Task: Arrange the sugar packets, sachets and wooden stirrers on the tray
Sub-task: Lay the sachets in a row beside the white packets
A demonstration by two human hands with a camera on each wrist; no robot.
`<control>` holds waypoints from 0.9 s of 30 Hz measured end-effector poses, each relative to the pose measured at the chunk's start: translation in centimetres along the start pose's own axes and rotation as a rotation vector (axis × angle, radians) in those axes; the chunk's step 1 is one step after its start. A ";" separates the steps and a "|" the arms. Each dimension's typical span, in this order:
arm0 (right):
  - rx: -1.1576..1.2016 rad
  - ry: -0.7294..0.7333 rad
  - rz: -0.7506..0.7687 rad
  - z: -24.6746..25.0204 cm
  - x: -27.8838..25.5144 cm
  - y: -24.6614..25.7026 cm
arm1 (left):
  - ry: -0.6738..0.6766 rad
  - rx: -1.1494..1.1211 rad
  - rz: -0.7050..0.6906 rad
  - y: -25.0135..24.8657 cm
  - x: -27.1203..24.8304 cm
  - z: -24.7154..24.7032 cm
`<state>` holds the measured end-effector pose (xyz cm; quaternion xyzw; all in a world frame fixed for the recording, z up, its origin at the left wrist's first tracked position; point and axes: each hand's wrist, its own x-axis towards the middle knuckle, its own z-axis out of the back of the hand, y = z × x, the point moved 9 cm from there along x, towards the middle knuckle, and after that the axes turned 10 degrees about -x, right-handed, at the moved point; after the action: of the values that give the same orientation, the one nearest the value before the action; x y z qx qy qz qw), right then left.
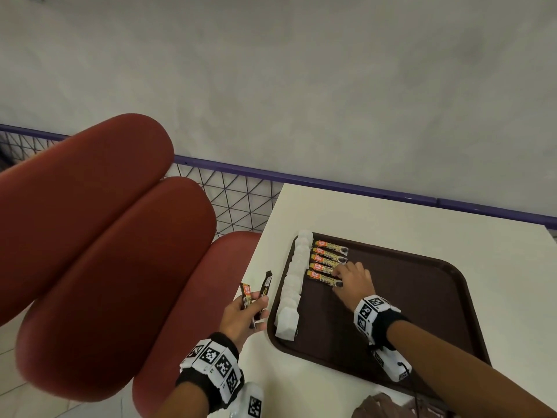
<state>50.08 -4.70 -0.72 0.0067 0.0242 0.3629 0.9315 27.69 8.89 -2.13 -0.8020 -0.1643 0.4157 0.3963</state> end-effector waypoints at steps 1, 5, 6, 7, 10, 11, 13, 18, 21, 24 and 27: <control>0.008 -0.017 0.009 0.4 -0.1 0.1 | 0.009 -0.002 -0.005 0.0 0.2 -0.2; 0.091 -0.075 0.064 2.3 -2.2 0.9 | 0.091 -0.004 -0.008 -0.3 -1.1 -2.2; 0.121 -0.070 0.095 2.4 -2.5 1.5 | 0.101 0.002 -0.011 -0.2 -1.0 -2.4; 0.156 -0.059 0.132 2.4 -2.9 2.2 | 0.108 0.008 -0.012 -0.1 -1.0 -2.7; 0.262 -0.042 0.225 2.9 -4.5 4.6 | 0.123 0.012 -0.012 0.0 -1.1 -3.2; 0.316 -0.043 0.244 3.0 -4.9 5.2 | 0.128 0.016 -0.011 0.1 -1.3 -3.5; 0.455 -0.004 0.260 3.0 -5.7 6.0 | 0.138 0.024 -0.014 0.1 -1.6 -4.2; 0.829 0.128 0.145 2.6 -6.6 7.1 | 0.232 0.090 0.020 0.8 -2.8 -6.9; 1.027 0.134 0.074 3.5 -6.9 6.5 | 0.260 0.130 0.055 1.4 -3.3 -7.8; 1.169 0.150 0.004 3.3 -7.3 5.5 | 0.292 0.201 0.118 2.2 -3.7 -7.9; 1.230 0.157 -0.052 3.0 -7.4 4.9 | 0.286 0.293 0.137 2.4 -3.9 -7.5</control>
<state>41.44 -6.08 2.72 0.5149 0.2975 0.2591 0.7611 31.19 1.29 0.66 -0.7961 0.0109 0.3429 0.4984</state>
